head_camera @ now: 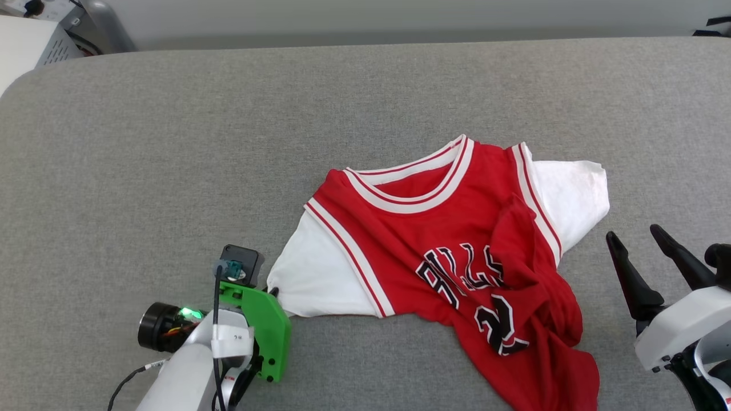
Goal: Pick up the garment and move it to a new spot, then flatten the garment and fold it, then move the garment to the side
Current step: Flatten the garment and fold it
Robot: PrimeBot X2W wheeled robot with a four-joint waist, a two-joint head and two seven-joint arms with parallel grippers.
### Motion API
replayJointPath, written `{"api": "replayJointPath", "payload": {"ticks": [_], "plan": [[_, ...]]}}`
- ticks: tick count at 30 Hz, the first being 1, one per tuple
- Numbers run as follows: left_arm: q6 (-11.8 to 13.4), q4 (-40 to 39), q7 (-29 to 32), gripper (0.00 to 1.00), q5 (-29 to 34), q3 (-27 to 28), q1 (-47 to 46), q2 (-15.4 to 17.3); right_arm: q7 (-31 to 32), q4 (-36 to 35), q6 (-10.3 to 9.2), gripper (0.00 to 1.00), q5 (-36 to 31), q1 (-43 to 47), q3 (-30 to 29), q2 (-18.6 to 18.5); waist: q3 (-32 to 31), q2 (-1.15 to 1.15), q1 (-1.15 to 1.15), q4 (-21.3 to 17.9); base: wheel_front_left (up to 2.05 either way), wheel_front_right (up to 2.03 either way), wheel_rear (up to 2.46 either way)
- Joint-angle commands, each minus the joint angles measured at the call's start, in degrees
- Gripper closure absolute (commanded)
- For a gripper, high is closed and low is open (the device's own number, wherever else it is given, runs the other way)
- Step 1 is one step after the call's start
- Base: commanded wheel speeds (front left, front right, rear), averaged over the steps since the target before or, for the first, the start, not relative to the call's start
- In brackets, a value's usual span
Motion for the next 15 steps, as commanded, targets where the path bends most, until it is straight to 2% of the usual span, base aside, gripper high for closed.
{"api": "replayJointPath", "payload": {"ticks": [1, 7, 15], "plan": [[0.7, 0.3, -1.0, 1.00, 0.3, 0.3, 0.8, 0.3, 1.1, 0.3, -0.03, 0.00, -0.3, 0.0, -0.1, -0.6, -1.0, 0.00, 0.00, 0.9, 0.00, 0.00, 0.00], [2.5, -7.5, -5.5, 1.00, -0.3, 2.6, 1.1, 0.2, 10.6, 2.0, -0.03, 0.00, -0.2, -1.9, -1.4, -1.6, -1.6, 0.00, 0.00, 2.8, 0.00, 0.00, 0.00], [3.1, -19.2, -2.2, 1.00, -0.2, 2.6, 2.0, 2.1, 25.9, 5.9, -0.03, 0.00, 0.1, -11.6, -3.9, -3.9, 1.5, 0.00, 0.00, 5.8, 0.00, 0.00, 0.00]]}}
